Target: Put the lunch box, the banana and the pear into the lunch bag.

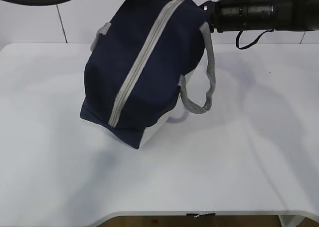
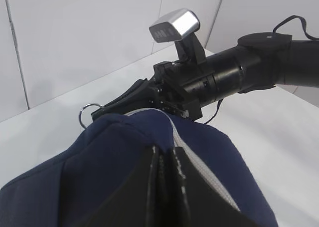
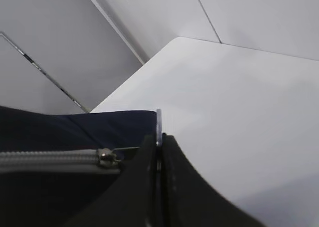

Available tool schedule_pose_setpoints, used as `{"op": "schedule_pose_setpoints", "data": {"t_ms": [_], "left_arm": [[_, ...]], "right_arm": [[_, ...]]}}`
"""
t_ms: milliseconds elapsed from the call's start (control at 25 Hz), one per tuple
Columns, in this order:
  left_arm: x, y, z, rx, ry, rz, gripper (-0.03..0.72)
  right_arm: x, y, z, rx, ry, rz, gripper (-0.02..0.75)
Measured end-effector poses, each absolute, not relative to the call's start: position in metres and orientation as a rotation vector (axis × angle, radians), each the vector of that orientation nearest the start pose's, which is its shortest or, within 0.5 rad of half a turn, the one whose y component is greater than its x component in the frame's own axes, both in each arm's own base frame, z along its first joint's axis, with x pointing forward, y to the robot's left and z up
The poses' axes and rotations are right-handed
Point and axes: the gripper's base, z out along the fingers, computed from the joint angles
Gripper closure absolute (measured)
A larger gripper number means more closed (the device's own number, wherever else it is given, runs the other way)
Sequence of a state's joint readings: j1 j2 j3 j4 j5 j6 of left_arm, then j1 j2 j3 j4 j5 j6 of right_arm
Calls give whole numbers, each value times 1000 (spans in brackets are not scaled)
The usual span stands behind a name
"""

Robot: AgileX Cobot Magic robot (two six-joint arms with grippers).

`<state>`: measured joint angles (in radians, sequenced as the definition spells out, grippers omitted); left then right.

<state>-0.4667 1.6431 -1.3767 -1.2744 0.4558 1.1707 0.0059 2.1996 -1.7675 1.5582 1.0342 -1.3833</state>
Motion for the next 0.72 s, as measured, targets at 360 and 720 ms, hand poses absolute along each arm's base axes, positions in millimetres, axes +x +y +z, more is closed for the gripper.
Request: {"op": "schedule_pose_setpoints", "data": {"t_ms": [360, 720], "left_arm": [[326, -208, 357, 681, 1802, -782, 669], [325, -209, 357, 679, 1809, -798, 670]], "right_arm": [[483, 82, 254, -507, 1764, 1170, 367], [466, 78, 306, -588, 1708, 1032, 295]]}}
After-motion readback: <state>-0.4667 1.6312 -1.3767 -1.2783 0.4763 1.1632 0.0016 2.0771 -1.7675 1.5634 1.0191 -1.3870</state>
